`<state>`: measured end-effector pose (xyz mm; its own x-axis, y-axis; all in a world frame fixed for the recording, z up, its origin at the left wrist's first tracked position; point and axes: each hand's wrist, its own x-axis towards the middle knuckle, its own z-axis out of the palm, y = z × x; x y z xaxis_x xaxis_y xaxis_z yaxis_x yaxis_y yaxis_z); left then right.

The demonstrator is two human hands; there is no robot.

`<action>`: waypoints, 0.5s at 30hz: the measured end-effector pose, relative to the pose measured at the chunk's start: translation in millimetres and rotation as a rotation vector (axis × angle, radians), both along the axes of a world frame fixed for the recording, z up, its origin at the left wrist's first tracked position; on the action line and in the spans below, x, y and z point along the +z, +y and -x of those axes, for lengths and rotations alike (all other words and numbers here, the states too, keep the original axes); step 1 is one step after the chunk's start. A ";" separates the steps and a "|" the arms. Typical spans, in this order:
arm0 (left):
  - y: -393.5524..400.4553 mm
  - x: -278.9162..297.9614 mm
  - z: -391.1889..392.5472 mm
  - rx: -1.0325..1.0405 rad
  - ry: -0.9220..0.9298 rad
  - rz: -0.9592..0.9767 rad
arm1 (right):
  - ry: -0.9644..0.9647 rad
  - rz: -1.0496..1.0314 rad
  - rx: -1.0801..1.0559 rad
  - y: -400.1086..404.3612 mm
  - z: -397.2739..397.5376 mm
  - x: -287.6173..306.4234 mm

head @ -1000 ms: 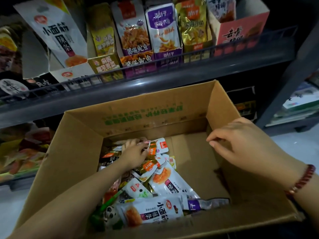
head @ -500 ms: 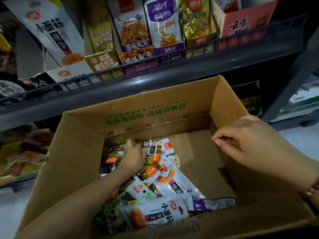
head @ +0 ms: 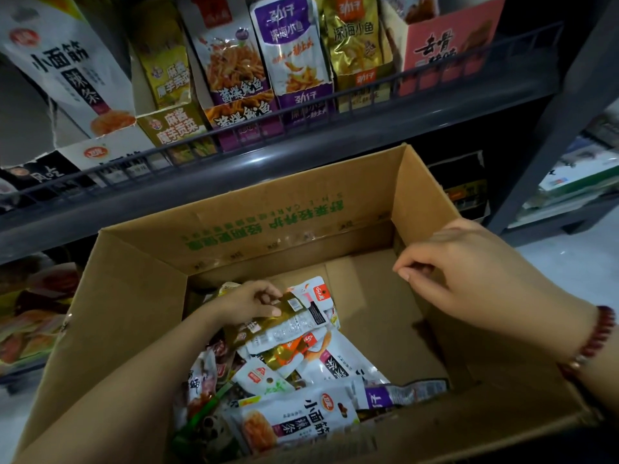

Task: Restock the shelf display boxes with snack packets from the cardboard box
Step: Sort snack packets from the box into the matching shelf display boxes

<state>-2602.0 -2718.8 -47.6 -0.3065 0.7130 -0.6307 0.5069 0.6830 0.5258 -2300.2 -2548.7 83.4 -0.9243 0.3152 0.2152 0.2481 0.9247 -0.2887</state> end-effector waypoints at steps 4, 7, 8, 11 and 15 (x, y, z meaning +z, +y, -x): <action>5.7 4.3 -0.5 -0.136 0.006 0.140 | 0.003 -0.006 -0.003 1.0 -0.5 -1.0; 12.2 7.2 -5.6 -0.237 0.043 0.261 | 0.012 -0.001 0.004 0.1 -0.6 -1.0; 14.3 7.4 -7.7 -0.281 0.076 0.295 | 0.018 -0.004 0.005 -0.1 -0.7 -0.8; 19.1 12.0 -14.7 -0.409 0.224 0.305 | -0.002 0.003 -0.004 -0.6 -1.1 -0.3; 20.6 15.0 -19.9 -0.446 0.310 0.246 | -0.025 0.011 -0.005 0.0 -1.3 -0.2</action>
<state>-2582.1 -2698.2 -32.6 -0.2075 0.6591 -0.7228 0.8774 0.4521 0.1604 -2299.0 -2548.7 83.2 -0.9277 0.3220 0.1887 0.2599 0.9203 -0.2924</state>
